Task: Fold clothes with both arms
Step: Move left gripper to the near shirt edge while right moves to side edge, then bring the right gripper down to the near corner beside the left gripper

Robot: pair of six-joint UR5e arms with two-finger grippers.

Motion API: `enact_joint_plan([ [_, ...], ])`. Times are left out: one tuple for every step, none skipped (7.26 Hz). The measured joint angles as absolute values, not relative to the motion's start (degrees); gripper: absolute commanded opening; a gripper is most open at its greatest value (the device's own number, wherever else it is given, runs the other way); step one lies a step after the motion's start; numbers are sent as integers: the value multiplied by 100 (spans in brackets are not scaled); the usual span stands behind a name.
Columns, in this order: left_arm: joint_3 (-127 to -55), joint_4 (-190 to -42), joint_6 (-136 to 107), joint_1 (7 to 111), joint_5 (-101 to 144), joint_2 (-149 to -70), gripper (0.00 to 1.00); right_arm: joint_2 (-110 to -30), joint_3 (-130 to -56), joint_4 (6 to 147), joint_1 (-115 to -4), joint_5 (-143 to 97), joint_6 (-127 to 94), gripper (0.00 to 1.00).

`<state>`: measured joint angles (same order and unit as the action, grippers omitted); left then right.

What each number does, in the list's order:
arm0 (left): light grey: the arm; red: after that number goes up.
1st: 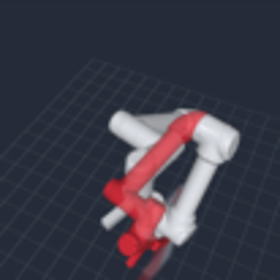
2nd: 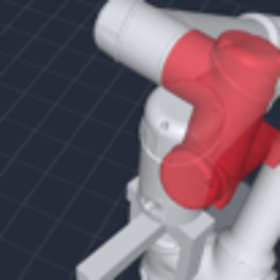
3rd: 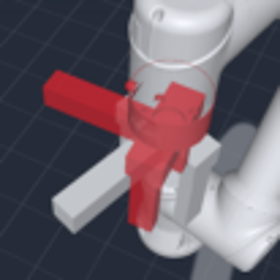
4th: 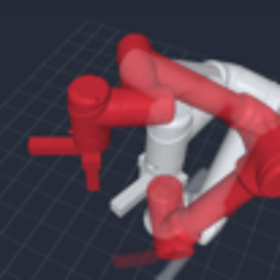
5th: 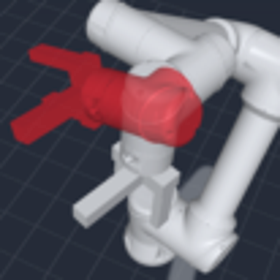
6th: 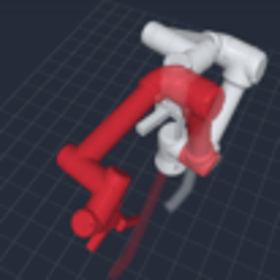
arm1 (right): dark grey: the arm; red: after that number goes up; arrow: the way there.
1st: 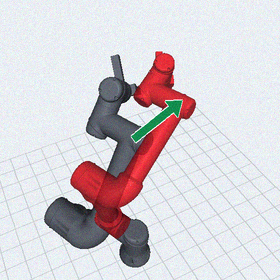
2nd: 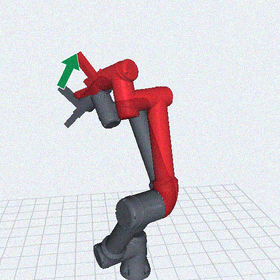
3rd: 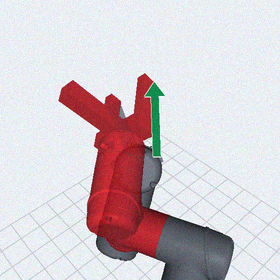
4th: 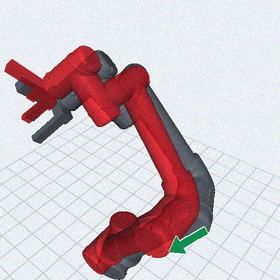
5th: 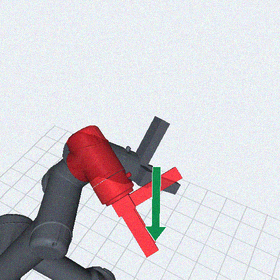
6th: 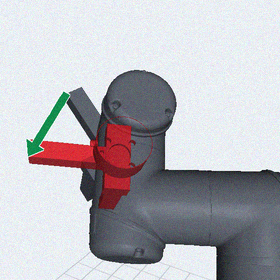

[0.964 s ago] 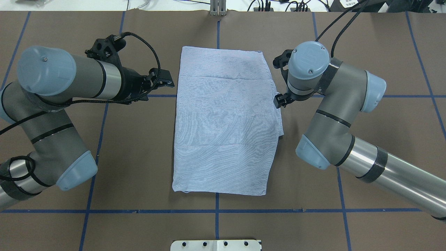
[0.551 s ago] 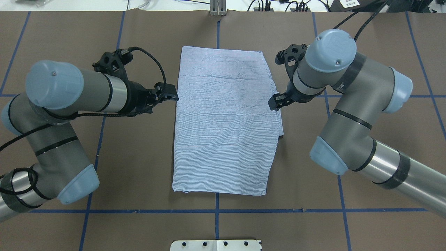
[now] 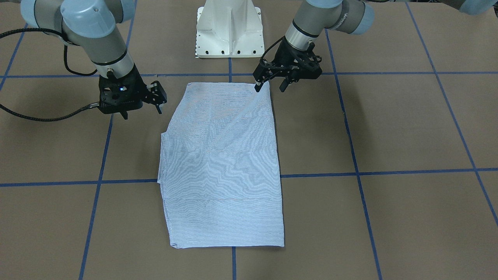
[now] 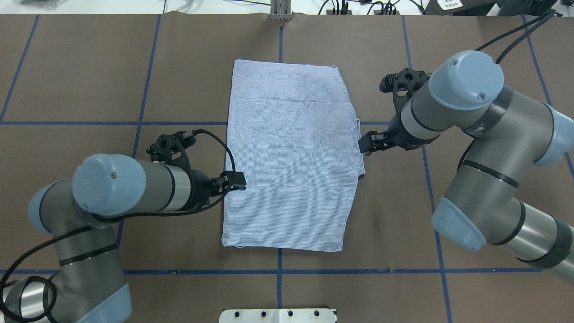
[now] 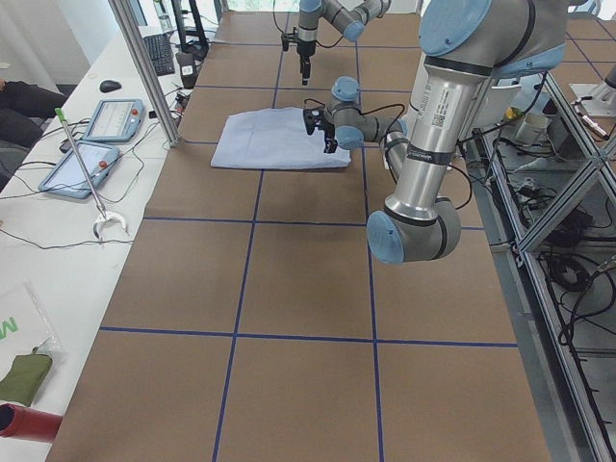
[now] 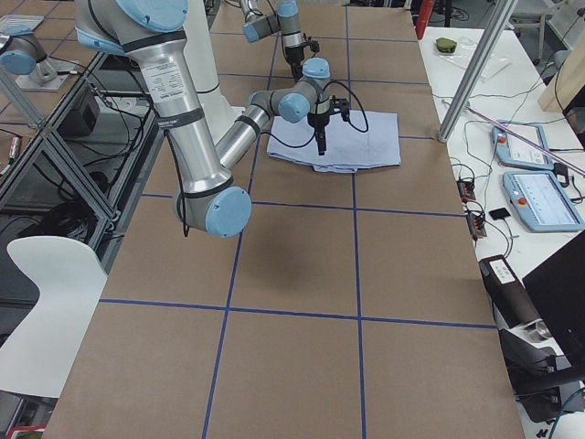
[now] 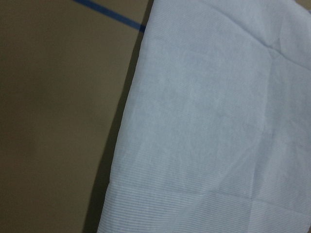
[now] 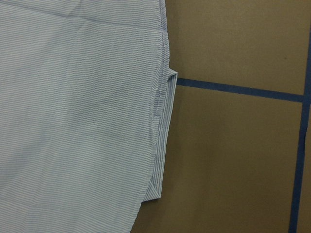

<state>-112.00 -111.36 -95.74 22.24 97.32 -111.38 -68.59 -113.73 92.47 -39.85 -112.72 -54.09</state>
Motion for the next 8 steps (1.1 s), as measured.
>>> enact_joint_plan([
  [-11186,-10854,-9708,1898,9447,-11147,99,-6999,-11543,9234,-3940,-11291,-5569,100],
  [-11163,-10606,-9773,1625,9242,-11161,97,-7085,-11680,9221,-3876,-11303,-5739,100],
  [-11106,-10490,-9797,1480,9154,-11160,90,-7124,-11776,9215,-3816,-11313,-5876,100],
  [-11027,-10446,-9805,1416,9121,-11164,81,-7136,-11831,9212,-3776,-11320,-5951,100],
  [-10978,-10431,-9805,1392,9111,-11173,71,-7136,-11860,9211,-3761,-11325,-5984,100],
  [-10948,-10426,-9803,1384,9107,-11176,60,-7137,-11875,9211,-3757,-11326,-6001,100],
  [-10933,-10424,-9801,1382,9106,-11178,59,-7137,-11879,9211,-3751,-11323,-6008,100],
  [-10914,-10426,-9794,1380,9106,-11179,58,-7137,-11881,9211,-3749,-11321,-6011,100],
])
